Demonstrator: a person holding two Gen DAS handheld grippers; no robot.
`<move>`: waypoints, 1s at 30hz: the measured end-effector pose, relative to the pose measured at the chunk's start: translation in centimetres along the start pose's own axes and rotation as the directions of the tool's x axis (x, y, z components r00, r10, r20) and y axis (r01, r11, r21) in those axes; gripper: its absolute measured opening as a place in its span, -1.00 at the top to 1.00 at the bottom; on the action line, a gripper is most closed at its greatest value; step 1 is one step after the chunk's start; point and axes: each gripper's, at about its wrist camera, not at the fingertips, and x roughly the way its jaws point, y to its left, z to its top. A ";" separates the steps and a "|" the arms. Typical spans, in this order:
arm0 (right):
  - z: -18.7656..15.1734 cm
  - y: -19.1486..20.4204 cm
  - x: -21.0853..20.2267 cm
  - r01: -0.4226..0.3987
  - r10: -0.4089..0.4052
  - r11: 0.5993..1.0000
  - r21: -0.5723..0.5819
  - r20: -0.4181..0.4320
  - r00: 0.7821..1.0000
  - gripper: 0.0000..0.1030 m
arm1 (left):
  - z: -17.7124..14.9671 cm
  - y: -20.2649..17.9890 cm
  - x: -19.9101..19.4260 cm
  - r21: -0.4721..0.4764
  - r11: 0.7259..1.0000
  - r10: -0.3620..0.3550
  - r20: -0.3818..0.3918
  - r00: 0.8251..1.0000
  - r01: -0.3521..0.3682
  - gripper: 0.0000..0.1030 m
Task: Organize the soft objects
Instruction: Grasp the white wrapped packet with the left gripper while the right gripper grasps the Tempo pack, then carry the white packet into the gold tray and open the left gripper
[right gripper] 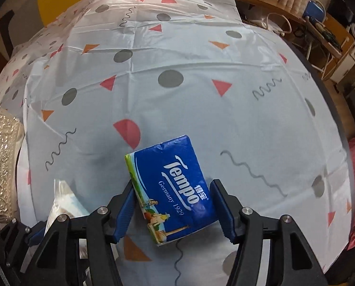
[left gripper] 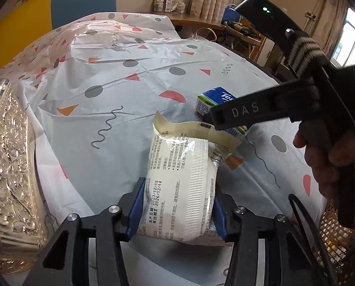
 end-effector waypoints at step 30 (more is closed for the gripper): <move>-2.4 -0.9 -1.7 0.060 -0.063 0.998 0.036 0.076 0.995 -0.11 | 9.2 2.7 -7.6 -0.068 0.991 0.119 0.101 0.988 -0.113 0.13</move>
